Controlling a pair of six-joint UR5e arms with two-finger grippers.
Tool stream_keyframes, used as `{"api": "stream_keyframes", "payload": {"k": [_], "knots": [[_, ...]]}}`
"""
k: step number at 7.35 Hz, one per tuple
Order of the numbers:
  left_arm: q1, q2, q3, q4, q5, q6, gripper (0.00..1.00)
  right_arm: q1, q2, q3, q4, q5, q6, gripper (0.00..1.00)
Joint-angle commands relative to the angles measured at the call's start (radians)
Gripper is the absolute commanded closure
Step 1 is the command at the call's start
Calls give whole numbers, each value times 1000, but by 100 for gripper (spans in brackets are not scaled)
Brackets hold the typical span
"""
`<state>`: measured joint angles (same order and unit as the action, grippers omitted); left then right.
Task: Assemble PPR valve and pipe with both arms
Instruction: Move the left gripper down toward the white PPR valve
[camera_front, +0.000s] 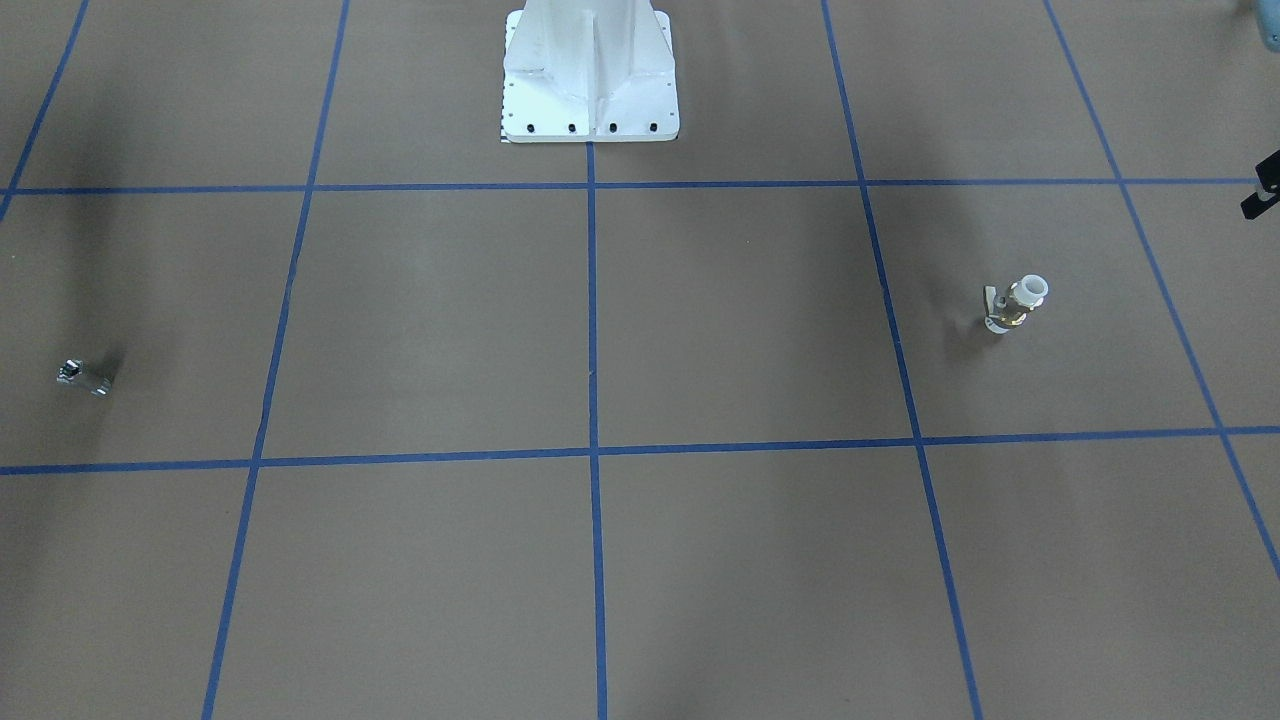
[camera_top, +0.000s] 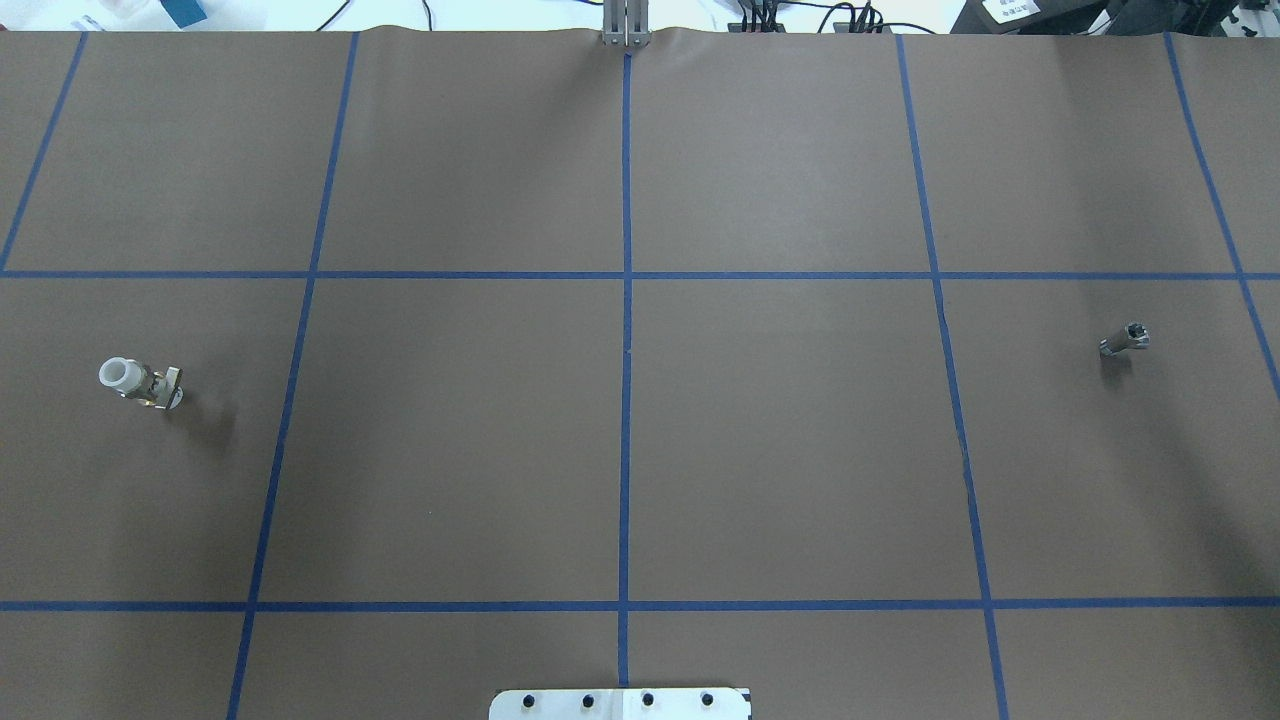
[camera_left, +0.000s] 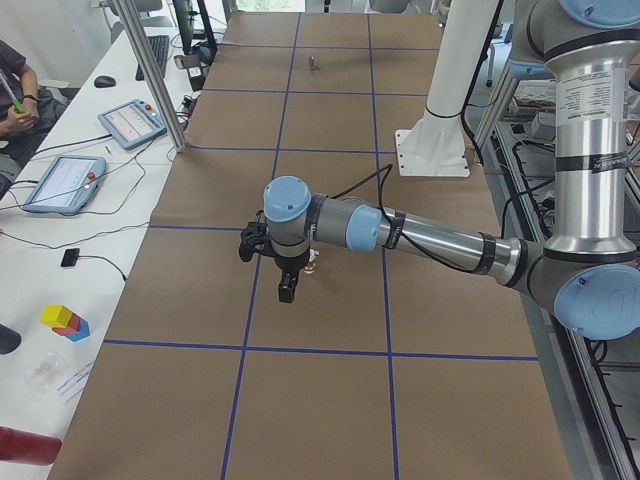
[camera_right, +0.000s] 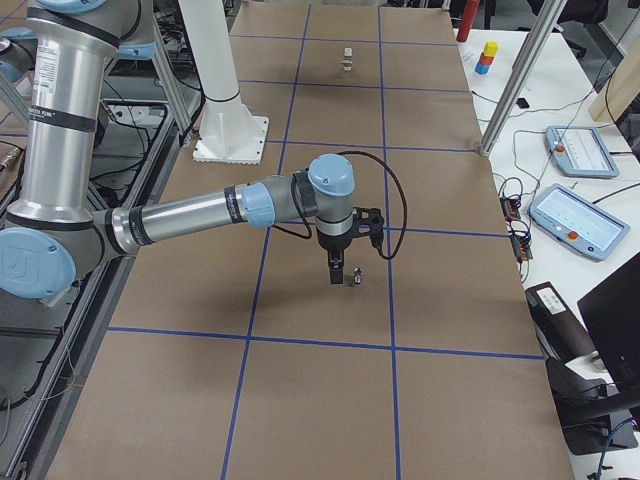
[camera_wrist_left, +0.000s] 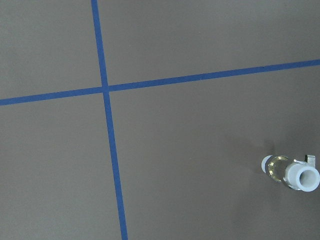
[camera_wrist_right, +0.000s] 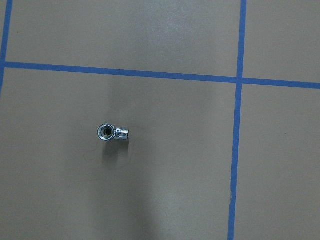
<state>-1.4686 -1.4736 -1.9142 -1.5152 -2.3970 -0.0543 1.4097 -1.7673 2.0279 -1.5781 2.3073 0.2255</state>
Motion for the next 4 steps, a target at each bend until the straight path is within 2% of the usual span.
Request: {"api": "stream_keyframes", "payload": {"k": [1,3,4], "knots": [[7,-13,-17,-5,-1,-51,0,0,0,0,1,4,0,0],[66,-16,-25,-127,-1,-201,0,0,0,0,3,4,0,0],[170,-16,-19,-190,7,-332,0,0,-1,0,3,4,0,0]]}}
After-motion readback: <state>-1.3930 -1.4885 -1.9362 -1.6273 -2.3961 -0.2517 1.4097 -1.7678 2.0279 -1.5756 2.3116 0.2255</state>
